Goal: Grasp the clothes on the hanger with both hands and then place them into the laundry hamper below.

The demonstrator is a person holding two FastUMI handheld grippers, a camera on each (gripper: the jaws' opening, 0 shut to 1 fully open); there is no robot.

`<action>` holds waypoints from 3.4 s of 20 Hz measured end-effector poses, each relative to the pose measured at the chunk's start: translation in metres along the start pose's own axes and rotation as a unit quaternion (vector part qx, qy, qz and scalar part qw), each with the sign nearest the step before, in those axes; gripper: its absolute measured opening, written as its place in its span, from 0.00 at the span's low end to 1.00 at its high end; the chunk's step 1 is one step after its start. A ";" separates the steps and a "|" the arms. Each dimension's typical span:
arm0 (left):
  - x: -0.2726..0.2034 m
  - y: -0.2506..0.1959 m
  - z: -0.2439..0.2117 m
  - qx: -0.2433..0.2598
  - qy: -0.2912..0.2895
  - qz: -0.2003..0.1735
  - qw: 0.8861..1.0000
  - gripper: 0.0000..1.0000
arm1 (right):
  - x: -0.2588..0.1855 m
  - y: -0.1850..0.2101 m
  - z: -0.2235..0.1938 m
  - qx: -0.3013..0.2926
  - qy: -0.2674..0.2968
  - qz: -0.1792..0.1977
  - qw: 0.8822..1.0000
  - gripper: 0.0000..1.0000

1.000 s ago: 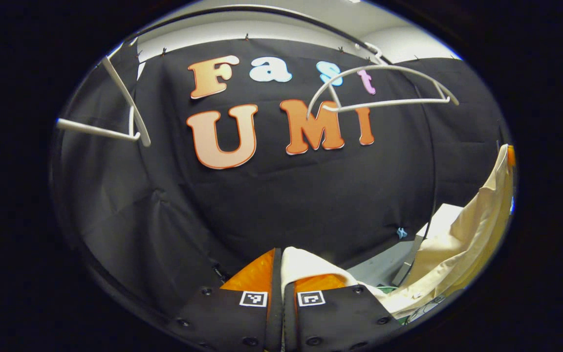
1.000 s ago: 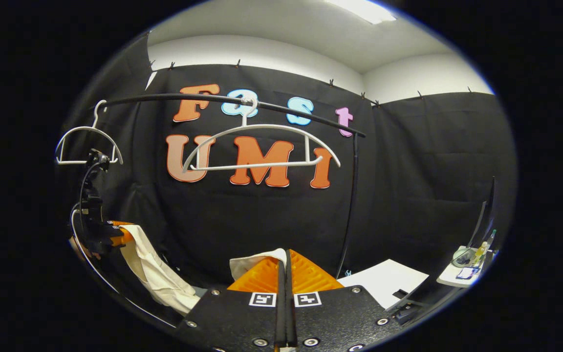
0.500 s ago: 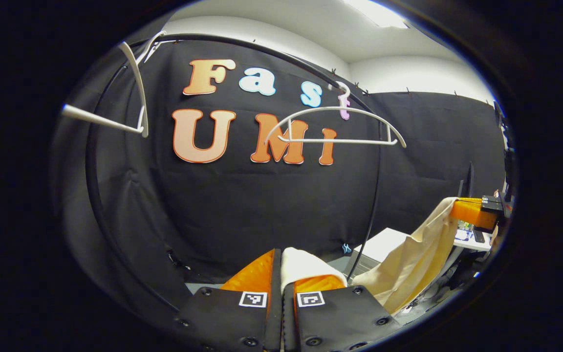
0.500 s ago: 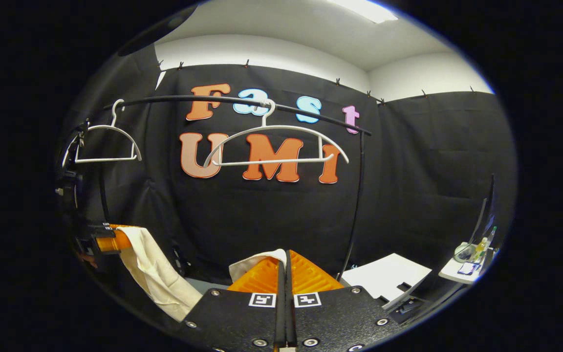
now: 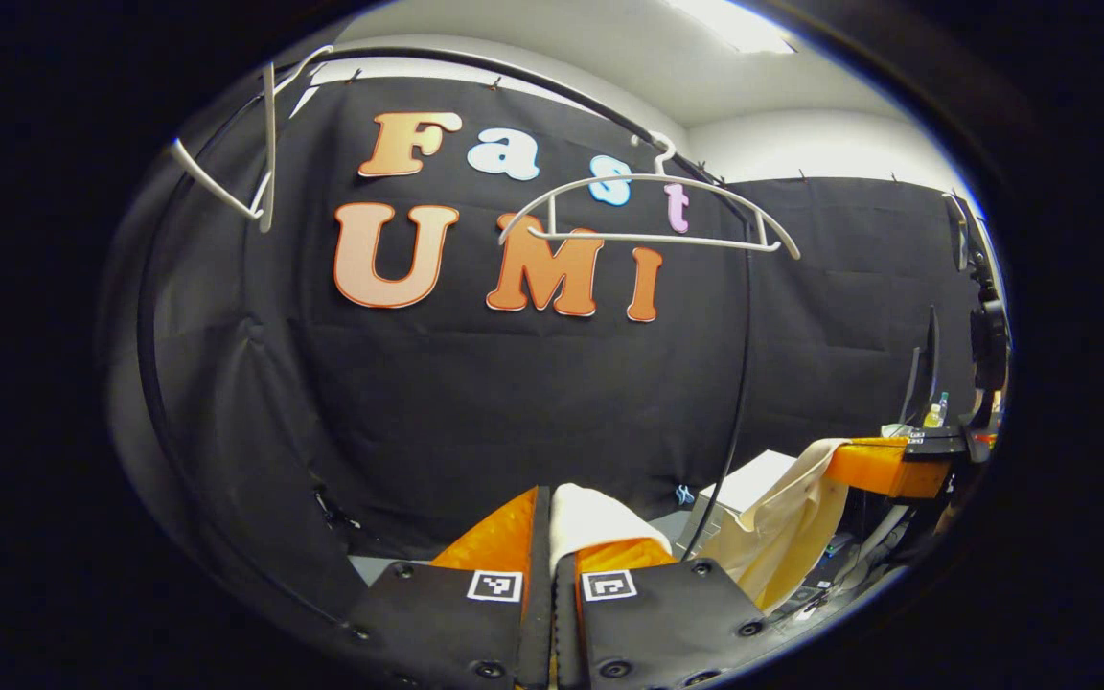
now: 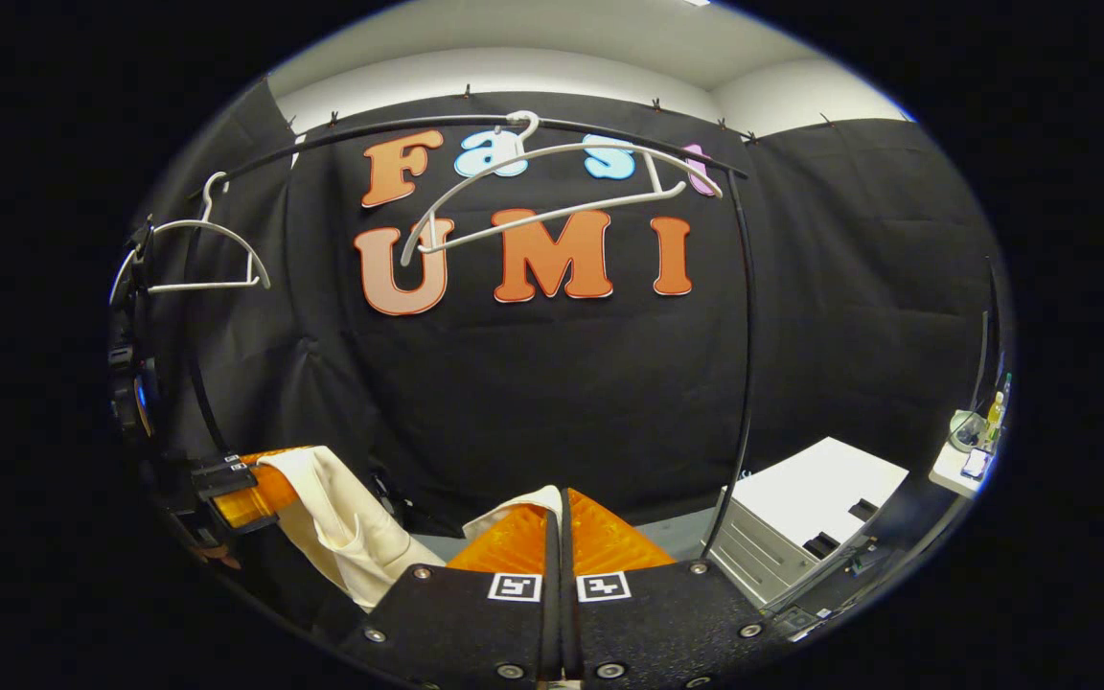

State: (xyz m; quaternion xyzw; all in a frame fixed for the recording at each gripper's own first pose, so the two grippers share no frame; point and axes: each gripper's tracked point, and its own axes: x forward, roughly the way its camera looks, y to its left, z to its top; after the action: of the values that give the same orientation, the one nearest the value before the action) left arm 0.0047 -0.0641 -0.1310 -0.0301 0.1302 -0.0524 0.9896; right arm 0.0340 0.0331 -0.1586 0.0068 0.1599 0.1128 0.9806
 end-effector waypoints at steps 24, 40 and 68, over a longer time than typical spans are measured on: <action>0.032 0.027 -0.072 0.000 0.090 0.034 0.995 0.87 | 0.075 0.024 -0.068 -0.042 0.090 0.024 0.995 0.72; 0.012 0.024 -0.166 -0.015 0.266 0.011 0.964 0.89 | 0.027 -0.006 -0.215 0.022 0.292 -0.020 0.956 0.86; -0.067 0.010 0.043 -0.026 -0.026 0.011 0.999 0.89 | -0.094 -0.010 0.077 -0.058 -0.099 0.004 0.993 0.85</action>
State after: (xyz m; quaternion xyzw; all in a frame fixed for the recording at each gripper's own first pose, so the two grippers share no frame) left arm -0.0474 -0.0443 -0.0734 -0.0556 0.1059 -0.0373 0.9921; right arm -0.0263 0.0045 -0.0566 -0.0381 0.0548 0.1245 0.9900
